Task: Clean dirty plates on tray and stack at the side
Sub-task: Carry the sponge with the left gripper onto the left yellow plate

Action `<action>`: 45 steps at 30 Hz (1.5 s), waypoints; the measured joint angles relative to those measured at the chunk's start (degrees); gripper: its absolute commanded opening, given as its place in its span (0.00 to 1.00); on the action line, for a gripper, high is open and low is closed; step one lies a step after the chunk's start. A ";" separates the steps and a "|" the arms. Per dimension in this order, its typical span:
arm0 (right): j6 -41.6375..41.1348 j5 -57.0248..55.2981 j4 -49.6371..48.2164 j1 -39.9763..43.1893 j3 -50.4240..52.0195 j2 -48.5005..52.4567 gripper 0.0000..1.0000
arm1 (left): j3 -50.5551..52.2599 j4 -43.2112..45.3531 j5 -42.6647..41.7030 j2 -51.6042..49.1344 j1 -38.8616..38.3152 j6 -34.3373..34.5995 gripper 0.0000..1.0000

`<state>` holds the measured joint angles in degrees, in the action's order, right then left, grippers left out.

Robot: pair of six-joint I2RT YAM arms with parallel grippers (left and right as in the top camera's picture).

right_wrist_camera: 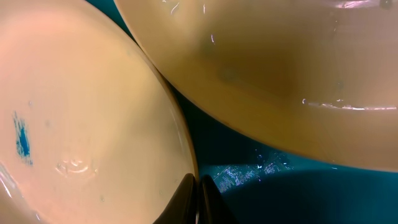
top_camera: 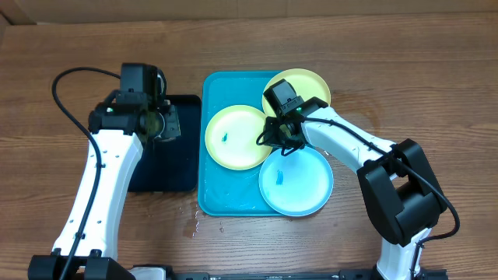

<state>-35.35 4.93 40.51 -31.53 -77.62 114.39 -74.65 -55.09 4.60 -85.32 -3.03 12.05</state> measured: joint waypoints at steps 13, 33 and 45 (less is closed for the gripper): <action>-0.04 -0.02 0.04 0.00 0.00 0.00 0.04 | -12.83 -5.38 -8.68 -1.95 -3.39 0.00 0.04; -0.24 0.13 0.00 0.00 0.00 0.00 0.04 | -12.83 -3.54 -11.50 -22.75 -13.99 -1.25 0.04; -0.24 0.20 -0.02 0.00 0.00 0.00 0.04 | -12.81 -0.92 -11.45 -30.10 -13.99 -5.90 0.04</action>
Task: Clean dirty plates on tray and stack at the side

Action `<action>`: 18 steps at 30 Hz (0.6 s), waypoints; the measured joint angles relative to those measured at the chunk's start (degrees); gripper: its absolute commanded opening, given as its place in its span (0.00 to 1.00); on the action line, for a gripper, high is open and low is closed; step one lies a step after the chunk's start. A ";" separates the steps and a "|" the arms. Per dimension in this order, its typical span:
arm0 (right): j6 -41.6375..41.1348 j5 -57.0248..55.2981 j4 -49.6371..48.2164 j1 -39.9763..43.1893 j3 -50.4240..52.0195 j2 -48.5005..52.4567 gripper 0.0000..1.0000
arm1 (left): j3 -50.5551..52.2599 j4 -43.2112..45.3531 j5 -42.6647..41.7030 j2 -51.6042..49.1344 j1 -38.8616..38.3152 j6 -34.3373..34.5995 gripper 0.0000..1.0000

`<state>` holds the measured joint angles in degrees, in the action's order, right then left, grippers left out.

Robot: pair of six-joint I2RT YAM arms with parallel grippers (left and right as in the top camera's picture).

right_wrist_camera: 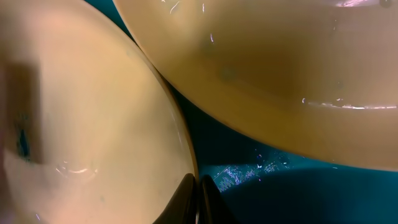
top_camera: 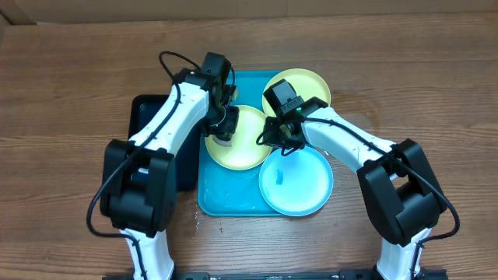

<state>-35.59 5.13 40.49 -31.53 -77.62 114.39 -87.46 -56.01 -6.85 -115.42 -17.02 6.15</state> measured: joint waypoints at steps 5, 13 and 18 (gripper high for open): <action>-0.02 0.04 0.04 0.00 0.00 0.00 0.04 | 0.00 1.20 1.95 -3.08 0.00 0.13 0.04; 0.00 0.17 0.00 0.00 0.00 0.00 0.04 | -0.74 0.70 2.08 -6.27 0.00 0.92 0.04; 0.00 0.59 -0.11 0.00 0.02 0.00 0.04 | -2.19 -0.57 -0.09 -7.67 0.48 0.92 0.04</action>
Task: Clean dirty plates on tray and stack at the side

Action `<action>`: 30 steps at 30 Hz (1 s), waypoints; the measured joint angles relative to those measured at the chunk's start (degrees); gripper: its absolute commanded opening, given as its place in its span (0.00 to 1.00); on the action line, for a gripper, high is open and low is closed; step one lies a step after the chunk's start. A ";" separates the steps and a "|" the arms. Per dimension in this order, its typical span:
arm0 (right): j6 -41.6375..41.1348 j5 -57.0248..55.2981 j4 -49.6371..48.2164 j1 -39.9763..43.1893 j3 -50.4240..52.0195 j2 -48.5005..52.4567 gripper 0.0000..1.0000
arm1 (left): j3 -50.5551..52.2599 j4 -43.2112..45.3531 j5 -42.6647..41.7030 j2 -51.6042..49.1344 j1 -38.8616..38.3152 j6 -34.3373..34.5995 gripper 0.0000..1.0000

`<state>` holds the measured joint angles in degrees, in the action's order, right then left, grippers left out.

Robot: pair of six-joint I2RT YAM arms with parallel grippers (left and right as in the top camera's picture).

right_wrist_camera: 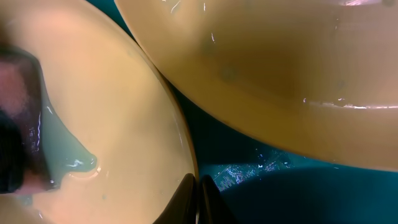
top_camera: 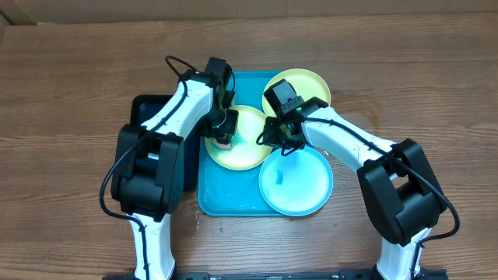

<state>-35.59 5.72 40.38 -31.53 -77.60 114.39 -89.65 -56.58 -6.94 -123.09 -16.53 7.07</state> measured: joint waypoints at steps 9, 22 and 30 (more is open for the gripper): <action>-0.02 0.26 0.00 0.35 0.09 0.00 0.04 | -0.13 -0.87 -10.78 -0.96 2.03 -4.37 0.04; 0.00 1.38 -0.55 0.39 0.11 0.00 0.04 | -0.46 -5.16 -28.57 -0.52 1.97 -6.62 0.04; 0.00 1.81 -0.72 0.37 0.11 0.00 0.04 | -1.70 -5.01 -14.03 10.58 1.77 -0.83 0.04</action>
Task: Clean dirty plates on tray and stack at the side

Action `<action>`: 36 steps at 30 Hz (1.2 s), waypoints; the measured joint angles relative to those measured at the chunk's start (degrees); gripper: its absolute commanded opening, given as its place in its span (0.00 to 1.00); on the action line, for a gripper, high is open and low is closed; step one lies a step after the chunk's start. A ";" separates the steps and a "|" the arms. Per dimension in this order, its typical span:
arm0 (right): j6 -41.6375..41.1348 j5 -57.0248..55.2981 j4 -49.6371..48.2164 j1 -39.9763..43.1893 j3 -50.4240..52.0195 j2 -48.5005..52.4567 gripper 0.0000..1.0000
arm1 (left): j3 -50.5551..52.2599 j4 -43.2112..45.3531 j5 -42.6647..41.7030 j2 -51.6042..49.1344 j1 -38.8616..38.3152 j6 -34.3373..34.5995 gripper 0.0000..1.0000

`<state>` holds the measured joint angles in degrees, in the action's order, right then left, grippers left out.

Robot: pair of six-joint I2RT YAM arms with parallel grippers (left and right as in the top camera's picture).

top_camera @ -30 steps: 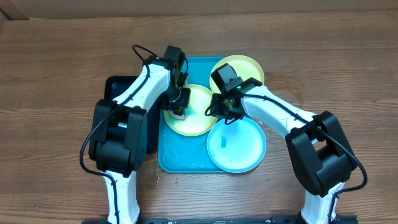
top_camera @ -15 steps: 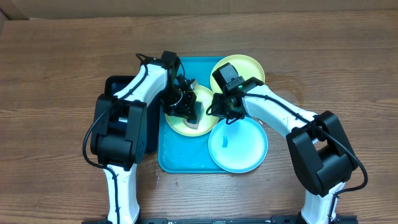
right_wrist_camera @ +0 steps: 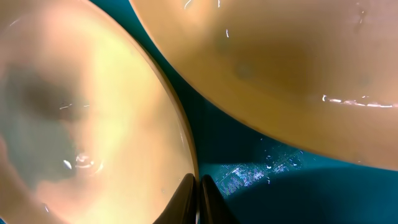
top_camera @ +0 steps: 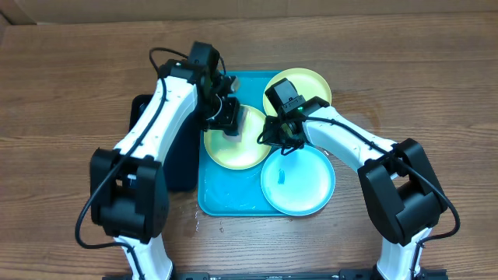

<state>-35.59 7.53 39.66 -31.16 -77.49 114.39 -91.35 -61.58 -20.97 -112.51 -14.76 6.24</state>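
Note:
On the teal tray (top_camera: 226,190) lie three plates. My right gripper (top_camera: 277,138) (right_wrist_camera: 198,190) is shut on the right rim of the lime plate (top_camera: 241,148) (right_wrist_camera: 93,124). A wet, cloudy film covers that plate, and no blue stain shows on it. My left gripper (top_camera: 228,118) presses on its far left part, shut on what looks like a sponge, a dark blur in the right wrist view. The yellow plate (top_camera: 307,84) (right_wrist_camera: 280,74) lies behind. The blue plate (top_camera: 303,187) in front carries a small blue stain.
A black tray (top_camera: 183,163) lies left of the teal one, partly under my left arm. Water drops (top_camera: 194,225) dot the wooden table near the teal tray's front left corner. The three plates overlap where my right gripper holds.
My left gripper has moved from the lime plate's near left part to its far left part. The wet smear has spread over the plate. My right gripper keeps its hold on the rim.
At first my left gripper was over the black tray, and the lime plate had a blue stain. Then the gripper was down on that plate over the stain. Then a wet smear trailed from it. Now the film covers the plate. My right gripper held the rim throughout.

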 measured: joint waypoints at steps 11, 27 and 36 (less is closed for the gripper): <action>-0.02 0.31 -0.02 0.00 0.00 0.00 0.04 | 9.60 10.14 14.80 -3.30 -3.91 6.47 0.04; -0.17 0.15 0.15 0.00 0.24 0.00 0.04 | 9.46 10.12 7.04 -6.03 -1.40 5.38 0.04; -0.20 0.15 0.04 0.00 0.24 0.00 0.04 | 7.72 6.45 3.28 -2.97 -1.05 4.72 0.04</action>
<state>-35.79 7.68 39.70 -31.16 -77.25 114.39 -83.64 -55.13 -17.69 -115.48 -15.81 10.96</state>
